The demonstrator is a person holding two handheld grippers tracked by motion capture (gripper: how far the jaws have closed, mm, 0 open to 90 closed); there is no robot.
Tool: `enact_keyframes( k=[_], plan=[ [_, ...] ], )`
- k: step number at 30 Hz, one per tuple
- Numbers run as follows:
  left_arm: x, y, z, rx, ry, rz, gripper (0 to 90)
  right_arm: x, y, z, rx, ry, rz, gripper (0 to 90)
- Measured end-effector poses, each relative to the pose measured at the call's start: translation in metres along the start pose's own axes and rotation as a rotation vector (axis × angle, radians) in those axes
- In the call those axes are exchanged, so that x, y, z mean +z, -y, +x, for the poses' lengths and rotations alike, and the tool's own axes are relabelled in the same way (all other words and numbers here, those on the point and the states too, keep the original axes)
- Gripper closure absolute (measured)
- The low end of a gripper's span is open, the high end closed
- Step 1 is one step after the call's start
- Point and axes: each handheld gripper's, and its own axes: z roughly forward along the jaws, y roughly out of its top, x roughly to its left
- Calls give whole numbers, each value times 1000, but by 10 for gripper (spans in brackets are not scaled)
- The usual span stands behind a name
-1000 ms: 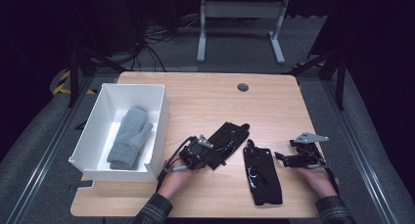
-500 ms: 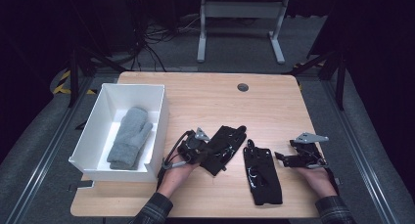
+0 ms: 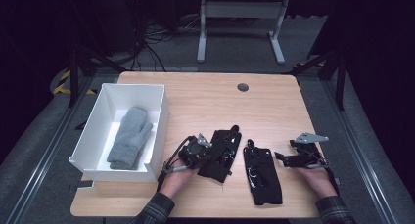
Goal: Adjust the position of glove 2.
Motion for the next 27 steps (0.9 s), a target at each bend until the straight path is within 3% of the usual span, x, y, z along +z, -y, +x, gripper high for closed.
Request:
enact_keyframes(
  k=[7,12,13,15,18,21,27],
  plan=[
    [-8,14,-13,4,26,2,894,0,0,0,0,0,0,161],
    [-16,11,-13,-16,15,-34,717,0,0,0,1,0,0,161],
    [-18,10,-12,-21,6,-44,717,0,0,0,1,0,0,161],
    [-20,6,-5,-43,-11,-73,618,0,0,0,1,0,0,161],
    [-19,1,5,-62,-22,-89,570,0,0,0,1,0,0,161],
    [-17,-2,13,-87,-33,-111,551,0,0,0,1,0,0,161],
    [-11,-6,24,-118,-44,-111,550,0,0,0,1,0,0,161]
  ],
)
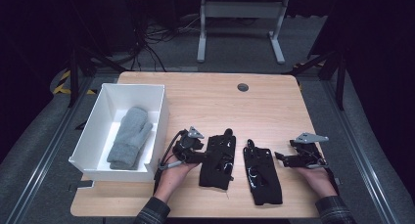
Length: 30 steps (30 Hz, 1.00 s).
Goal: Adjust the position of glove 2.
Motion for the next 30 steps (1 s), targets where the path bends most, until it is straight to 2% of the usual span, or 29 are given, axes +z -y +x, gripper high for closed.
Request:
enact_keyframes(
  k=[5,6,7,9,11,13,15,17,20,21,22,23,24,25,26,27,28,29,30],
  plan=[
    [13,-1,3,-22,-18,19,557,0,0,0,0,0,0,161],
    [13,-1,3,-22,-18,19,566,0,0,0,0,0,0,161],
    [16,-1,3,-17,-35,46,581,0,0,0,0,0,0,161],
    [18,0,2,-16,-39,51,589,0,0,0,0,0,0,161],
    [20,0,1,-9,-42,61,627,0,0,0,0,0,0,161],
    [22,1,-2,-11,-42,48,697,0,0,0,0,0,0,161],
    [22,1,-4,-22,-28,56,777,0,0,0,1,1,0,161],
    [23,1,-5,-23,-31,53,832,0,0,0,2,2,1,161],
    [22,1,-5,-25,-30,52,866,0,0,1,4,5,0,170],
    [22,1,-4,-34,-22,49,869,-2,-2,2,3,14,5,264],
    [22,1,-3,-38,-17,44,871,-4,-2,4,-8,18,8,312],
    [21,2,-1,-62,1,38,872,-6,-3,5,-22,22,14,370],
    [21,2,-1,-62,1,38,873,-6,-3,5,-22,22,14,370],
    [19,3,2,-76,25,31,873,-16,-4,8,-28,-26,5,585],
    [19,3,2,-76,25,31,873,-16,-4,8,-28,-26,5,585],
    [16,3,3,-83,35,28,873,-25,-3,13,-49,-83,-2,759],
    [16,3,3,-83,35,28,873,-25,-3,13,-49,-83,-2,759],
    [13,4,4,-91,52,16,873,-33,-1,18,-72,-130,8,866],
    [12,4,4,-91,58,16,873,-36,1,22,-84,-149,21,900]
  ],
)
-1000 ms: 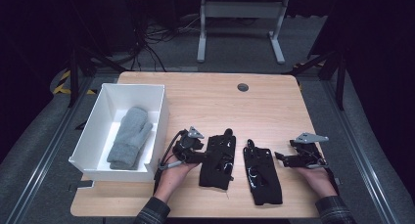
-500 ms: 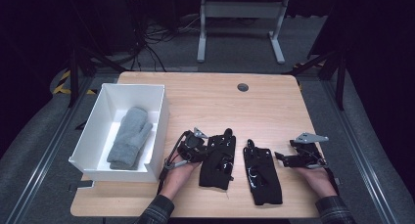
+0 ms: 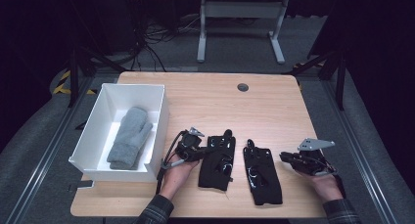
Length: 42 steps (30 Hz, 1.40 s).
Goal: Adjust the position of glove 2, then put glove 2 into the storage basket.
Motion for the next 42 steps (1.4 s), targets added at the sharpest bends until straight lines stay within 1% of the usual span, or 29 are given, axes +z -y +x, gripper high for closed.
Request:
enact_keyframes(
  k=[1,2,3,4,6,7,9,10,12,13,14,18,20,24,26,30,33,36,37,38,40,41,42],
  plan=[
    [0,0,0,0,0,0,873,0,0,0,0,0,0,900],
    [-1,1,0,-4,9,-1,873,-3,4,5,-12,-35,20,900],
    [-3,2,-1,-7,26,1,874,-4,6,8,-22,-51,32,900],
    [-4,3,-1,-3,34,2,874,-4,8,11,-33,-62,44,900],
    [-5,4,-2,-8,39,0,874,-5,11,15,-46,-88,58,900],
    [-7,5,-3,-2,50,6,874,-4,12,17,-51,-97,68,900],
    [-8,5,-4,1,54,5,874,-3,13,19,-60,-105,78,900],
    [-9,7,-5,3,56,4,874,-1,13,21,-66,-125,90,900],
    [-10,7,-5,5,62,3,874,-1,13,21,-67,-131,93,900],
    [-10,8,-6,3,63,4,874,0,12,23,-65,-151,95,900],
    [-11,8,-6,3,65,4,874,0,12,23,-65,-151,95,900],
    [-13,7,-5,-6,85,-16,874,3,9,28,-74,-175,94,900],
    [-13,6,-5,-9,91,-16,874,5,8,31,-77,-183,94,900],
    [-14,6,-8,-10,107,-23,875,11,3,37,-88,-205,94,900],
    [-15,6,-9,-15,117,-36,874,13,1,40,-96,-217,94,900],
    [-16,5,-9,-19,140,-42,874,17,-3,45,-104,-233,95,900],
    [-16,4,-10,-24,146,-49,875,20,-4,47,-109,-239,95,900],
    [-20,3,-9,-30,158,-60,875,23,-7,50,-115,-251,90,900],
    [-23,2,-9,-33,173,-76,875,24,-9,52,-117,-253,90,900],
    [-23,2,-9,-33,173,-76,875,24,-9,52,-117,-253,90,900],
    [-28,-1,-9,-27,193,-90,875,28,-13,55,-124,-260,86,900],
    [-28,-1,-9,-27,193,-90,875,28,-13,55,-124,-260,86,900],
    [-31,-3,-9,-24,206,-100,876,30,-16,56,-132,-260,85,900]
  ],
)
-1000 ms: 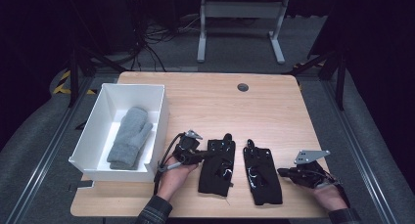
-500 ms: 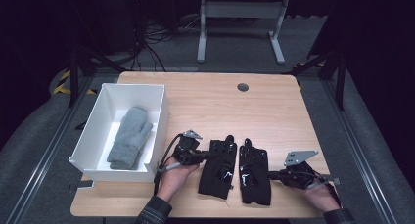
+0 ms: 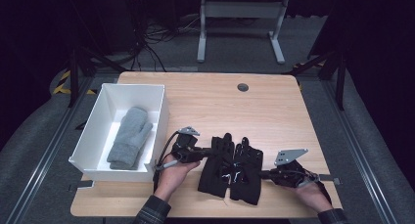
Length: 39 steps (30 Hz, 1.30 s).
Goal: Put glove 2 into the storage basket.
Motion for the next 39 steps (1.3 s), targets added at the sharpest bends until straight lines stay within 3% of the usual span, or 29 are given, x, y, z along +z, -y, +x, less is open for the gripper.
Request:
enact_keyframes(
  k=[19,27,39],
  plan=[
    [-2,-18,-9,-19,85,-79,881,26,-24,8,-42,-28,-2,900],
    [7,-22,-14,-30,124,-79,882,36,-34,13,-61,-27,-2,900],
    [27,-22,-20,-30,133,-36,883,49,-46,17,-51,-48,-20,900]
  ],
)
